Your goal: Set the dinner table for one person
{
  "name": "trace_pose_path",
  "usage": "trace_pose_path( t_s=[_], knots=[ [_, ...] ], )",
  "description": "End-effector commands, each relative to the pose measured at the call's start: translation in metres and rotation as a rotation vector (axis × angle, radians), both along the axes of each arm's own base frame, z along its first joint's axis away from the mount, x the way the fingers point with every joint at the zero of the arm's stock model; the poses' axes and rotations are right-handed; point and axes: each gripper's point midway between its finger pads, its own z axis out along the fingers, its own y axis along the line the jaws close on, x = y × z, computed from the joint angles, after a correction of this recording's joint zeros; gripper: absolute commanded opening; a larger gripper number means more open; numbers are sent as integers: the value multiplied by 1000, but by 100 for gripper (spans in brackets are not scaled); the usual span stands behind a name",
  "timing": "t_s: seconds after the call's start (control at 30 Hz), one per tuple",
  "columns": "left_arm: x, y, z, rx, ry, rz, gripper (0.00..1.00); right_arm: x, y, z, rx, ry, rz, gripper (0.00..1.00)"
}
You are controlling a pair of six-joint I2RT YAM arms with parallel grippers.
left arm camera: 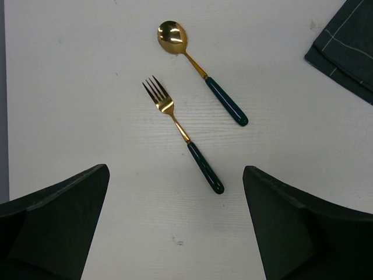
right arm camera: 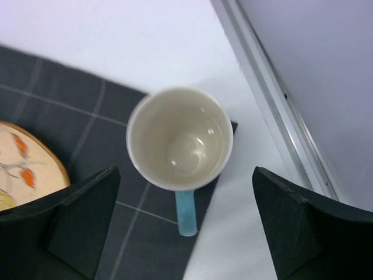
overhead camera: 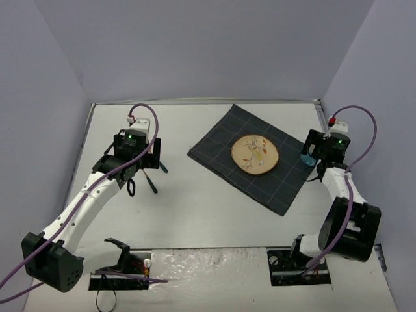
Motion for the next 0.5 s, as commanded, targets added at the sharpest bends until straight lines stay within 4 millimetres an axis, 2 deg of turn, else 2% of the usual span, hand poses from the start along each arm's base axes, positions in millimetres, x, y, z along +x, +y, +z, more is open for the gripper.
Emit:
trace_pose_path(
  t_s=[0.0, 0.03, 0.1, 0.23, 0.27, 0.37, 0.47],
  knots=[
    [12, 0, 5, -25, -35, 71, 97, 19, 23, 100, -4, -233, -3, 100],
    [13, 0, 1, -28, -23, 87, 97, 21, 37, 111, 3, -253, 24, 100],
    [14, 2, -3, -36, -15, 120, 97, 22, 50, 122, 20, -271, 43, 100],
    [19, 2, -21, -82, 29, 209, 97, 23, 110, 145, 98, -318, 190, 100],
    [19, 2, -25, -96, 35, 230, 97, 21, 125, 148, 111, -326, 230, 100],
    [20, 3, -38, -134, 55, 310, 97, 12, 154, 154, 141, -345, 314, 100],
    [20, 5, -50, -171, 55, 395, 97, 4, 173, 146, 181, -317, 384, 100]
  ],
)
